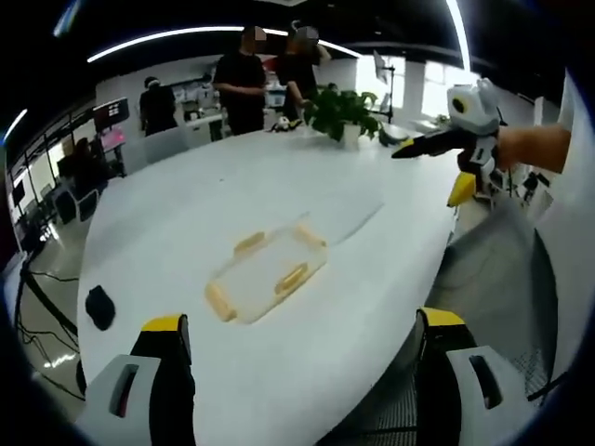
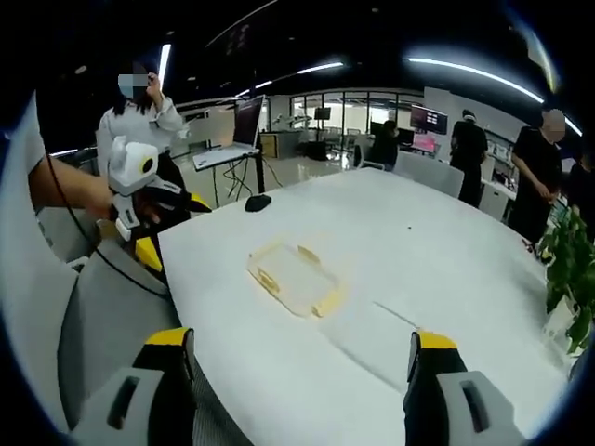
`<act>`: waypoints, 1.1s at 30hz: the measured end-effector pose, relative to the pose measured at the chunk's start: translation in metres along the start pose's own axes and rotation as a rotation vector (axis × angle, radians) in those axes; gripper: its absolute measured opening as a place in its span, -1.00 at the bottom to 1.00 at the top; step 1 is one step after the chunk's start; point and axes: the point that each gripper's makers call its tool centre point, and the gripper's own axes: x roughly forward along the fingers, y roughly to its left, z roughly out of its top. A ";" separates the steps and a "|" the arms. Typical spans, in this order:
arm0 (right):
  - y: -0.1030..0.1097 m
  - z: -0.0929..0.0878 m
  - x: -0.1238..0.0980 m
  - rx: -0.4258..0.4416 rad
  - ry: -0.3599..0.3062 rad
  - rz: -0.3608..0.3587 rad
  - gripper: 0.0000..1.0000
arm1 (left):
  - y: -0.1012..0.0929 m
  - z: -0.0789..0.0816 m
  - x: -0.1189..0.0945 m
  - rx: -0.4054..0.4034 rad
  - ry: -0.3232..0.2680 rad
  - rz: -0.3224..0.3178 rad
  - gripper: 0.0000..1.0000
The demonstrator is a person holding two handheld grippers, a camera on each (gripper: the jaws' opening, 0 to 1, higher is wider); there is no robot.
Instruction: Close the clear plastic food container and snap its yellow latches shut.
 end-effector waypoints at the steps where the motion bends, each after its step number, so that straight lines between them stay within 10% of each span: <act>1: -0.001 0.002 0.002 -0.009 -0.001 0.003 0.90 | 0.002 0.000 0.001 0.003 0.004 -0.002 0.98; 33: -0.010 0.033 0.056 -0.232 0.023 0.119 0.81 | 0.034 0.004 0.029 0.147 0.086 -0.116 0.95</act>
